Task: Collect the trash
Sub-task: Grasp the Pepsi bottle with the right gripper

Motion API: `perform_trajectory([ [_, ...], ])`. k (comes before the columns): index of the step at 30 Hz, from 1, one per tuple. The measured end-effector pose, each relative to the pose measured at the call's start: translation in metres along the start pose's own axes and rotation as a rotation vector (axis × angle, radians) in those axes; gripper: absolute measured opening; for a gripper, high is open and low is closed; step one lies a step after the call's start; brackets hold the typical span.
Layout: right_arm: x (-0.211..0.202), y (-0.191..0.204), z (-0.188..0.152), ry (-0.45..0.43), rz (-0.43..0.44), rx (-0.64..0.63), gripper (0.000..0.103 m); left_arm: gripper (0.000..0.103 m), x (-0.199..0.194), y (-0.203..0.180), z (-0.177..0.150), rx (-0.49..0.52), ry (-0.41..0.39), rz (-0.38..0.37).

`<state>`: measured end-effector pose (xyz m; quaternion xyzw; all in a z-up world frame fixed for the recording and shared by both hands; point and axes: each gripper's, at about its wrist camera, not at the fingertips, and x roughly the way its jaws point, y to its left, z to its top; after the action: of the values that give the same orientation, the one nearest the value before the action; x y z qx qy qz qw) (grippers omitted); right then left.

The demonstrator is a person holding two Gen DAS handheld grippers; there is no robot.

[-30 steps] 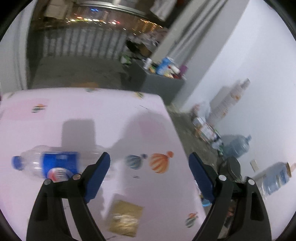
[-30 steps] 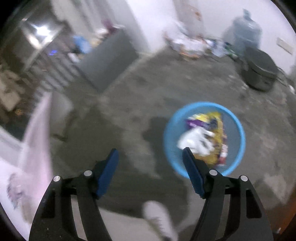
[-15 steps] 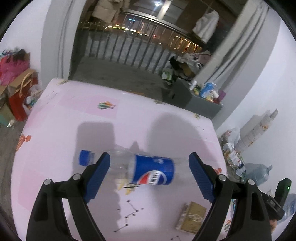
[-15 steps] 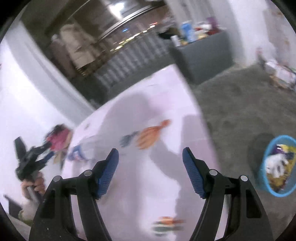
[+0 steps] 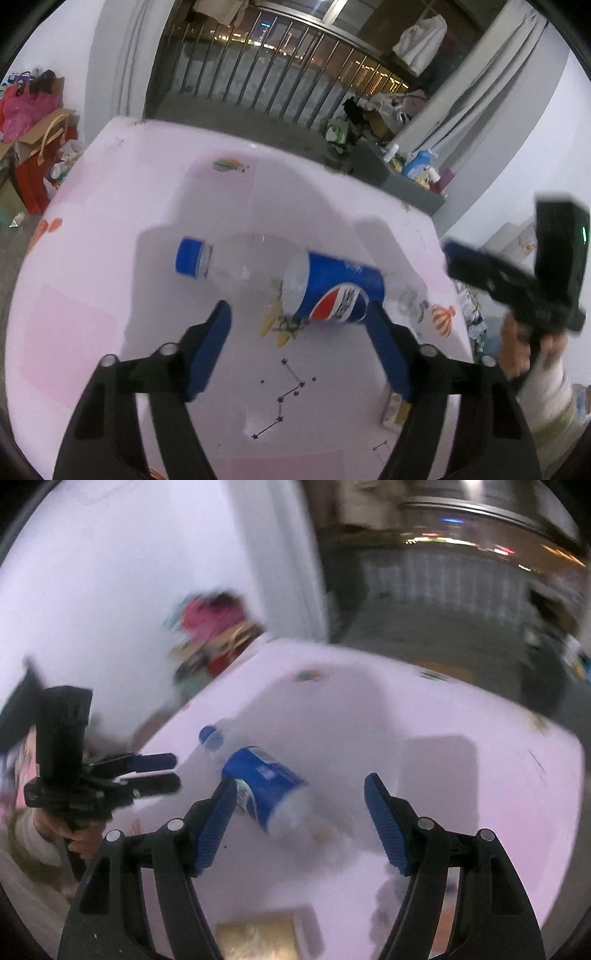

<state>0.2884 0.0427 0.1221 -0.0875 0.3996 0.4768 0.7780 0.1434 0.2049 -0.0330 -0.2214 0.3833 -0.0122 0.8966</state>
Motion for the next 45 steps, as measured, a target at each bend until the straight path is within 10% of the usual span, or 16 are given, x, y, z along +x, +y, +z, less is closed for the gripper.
perform_trajectory([
  [7, 0.082, -0.011, 0.029, 0.207, 0.153, -0.026, 0.068, 0.027, 0.038, 0.017, -0.007, -0.002, 0.099, 0.023],
  [14, 0.100, -0.034, 0.022, 0.277, 0.290, 0.056, 0.061, 0.018, 0.073, 0.004, 0.009, 0.026, 0.163, -0.019],
  [29, -0.034, -0.091, -0.122, 0.094, 0.031, 0.550, 0.057, 0.013, 0.078, -0.112, -0.004, 0.276, 0.226, -0.259],
  [36, -0.079, -0.026, -0.202, -0.035, -0.019, 0.809, 0.057, 0.016, 0.048, -0.090, -0.041, 0.226, 0.302, -0.221],
  [45, -0.084, 0.015, -0.203, -0.064, -0.208, 0.844, 0.057, 0.071, 0.035, -0.118, -0.067, 0.323, 0.312, -0.160],
])
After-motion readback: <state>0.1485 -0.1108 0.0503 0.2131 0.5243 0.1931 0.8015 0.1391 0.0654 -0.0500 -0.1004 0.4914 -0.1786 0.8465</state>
